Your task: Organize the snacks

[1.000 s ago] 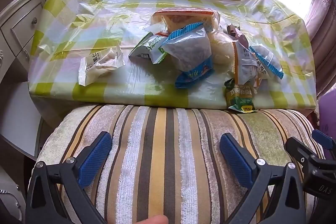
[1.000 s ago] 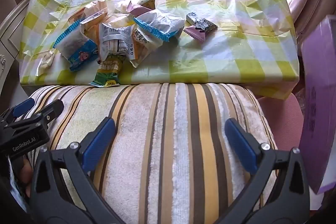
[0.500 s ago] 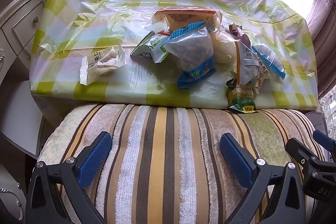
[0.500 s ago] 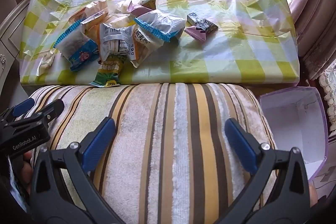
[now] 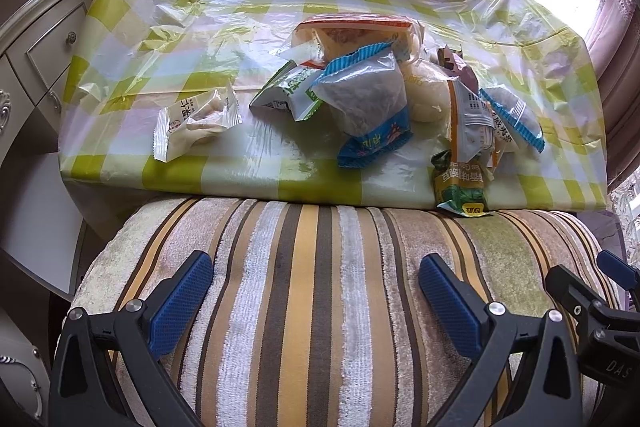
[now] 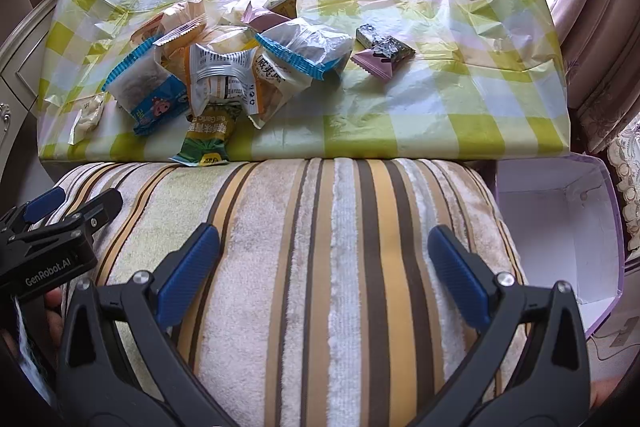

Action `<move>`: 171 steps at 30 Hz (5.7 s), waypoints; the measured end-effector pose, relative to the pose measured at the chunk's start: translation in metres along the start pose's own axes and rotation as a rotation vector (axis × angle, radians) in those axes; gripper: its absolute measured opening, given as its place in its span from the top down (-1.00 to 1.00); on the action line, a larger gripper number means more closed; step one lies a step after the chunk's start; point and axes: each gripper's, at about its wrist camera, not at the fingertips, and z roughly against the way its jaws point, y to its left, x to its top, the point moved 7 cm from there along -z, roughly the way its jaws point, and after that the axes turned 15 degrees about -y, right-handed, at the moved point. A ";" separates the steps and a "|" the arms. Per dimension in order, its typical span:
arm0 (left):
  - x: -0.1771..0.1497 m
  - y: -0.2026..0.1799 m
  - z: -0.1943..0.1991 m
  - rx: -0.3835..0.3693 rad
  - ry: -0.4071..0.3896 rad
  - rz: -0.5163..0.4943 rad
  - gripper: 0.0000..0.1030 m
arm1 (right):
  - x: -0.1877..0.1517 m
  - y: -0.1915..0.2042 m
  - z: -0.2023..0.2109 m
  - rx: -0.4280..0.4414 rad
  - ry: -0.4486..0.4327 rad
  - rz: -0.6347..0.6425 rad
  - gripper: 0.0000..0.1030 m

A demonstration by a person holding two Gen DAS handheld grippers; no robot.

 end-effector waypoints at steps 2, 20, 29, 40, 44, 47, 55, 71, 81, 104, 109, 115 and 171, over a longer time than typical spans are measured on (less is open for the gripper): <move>0.000 0.000 0.001 0.004 -0.001 -0.004 -1.00 | 0.000 0.000 0.000 0.000 -0.002 -0.002 -1.00; 0.002 -0.003 -0.001 0.022 -0.005 -0.013 -1.00 | 0.001 0.002 -0.001 -0.018 -0.006 0.013 -1.00; 0.002 -0.003 -0.001 0.022 -0.005 -0.013 -1.00 | 0.001 0.001 -0.001 -0.018 -0.006 0.013 -1.00; 0.002 -0.003 -0.001 0.022 -0.005 -0.014 -1.00 | 0.001 0.002 -0.001 -0.018 -0.006 0.013 -1.00; 0.002 -0.003 -0.001 0.022 -0.005 -0.014 -1.00 | 0.001 0.001 -0.001 -0.018 -0.007 0.012 -1.00; 0.002 -0.003 -0.001 0.022 -0.005 -0.014 -1.00 | 0.001 0.001 -0.001 -0.017 -0.006 0.012 -1.00; 0.003 -0.004 -0.001 0.018 -0.004 -0.010 -1.00 | 0.004 -0.001 -0.002 0.031 0.035 0.017 -1.00; 0.040 0.048 -0.016 0.055 -0.072 0.185 -0.72 | 0.072 -0.012 -0.038 0.123 -0.069 -0.159 -1.00; 0.074 0.104 -0.060 0.156 -0.048 0.310 -0.67 | 0.106 -0.005 -0.080 0.089 -0.081 -0.207 -0.92; 0.080 0.092 -0.076 0.178 -0.046 0.215 0.62 | 0.101 -0.002 -0.105 0.119 -0.036 -0.188 0.49; 0.083 0.089 -0.067 0.176 -0.079 0.209 0.62 | 0.118 -0.013 -0.099 0.098 -0.100 -0.212 -0.67; 0.086 0.084 -0.054 0.173 -0.128 0.194 0.62 | 0.125 -0.013 -0.133 0.109 -0.037 -0.260 -0.67; 0.055 -0.316 0.007 -0.585 -0.019 -0.278 0.62 | 0.035 -0.257 0.001 -0.433 -0.107 -0.249 0.11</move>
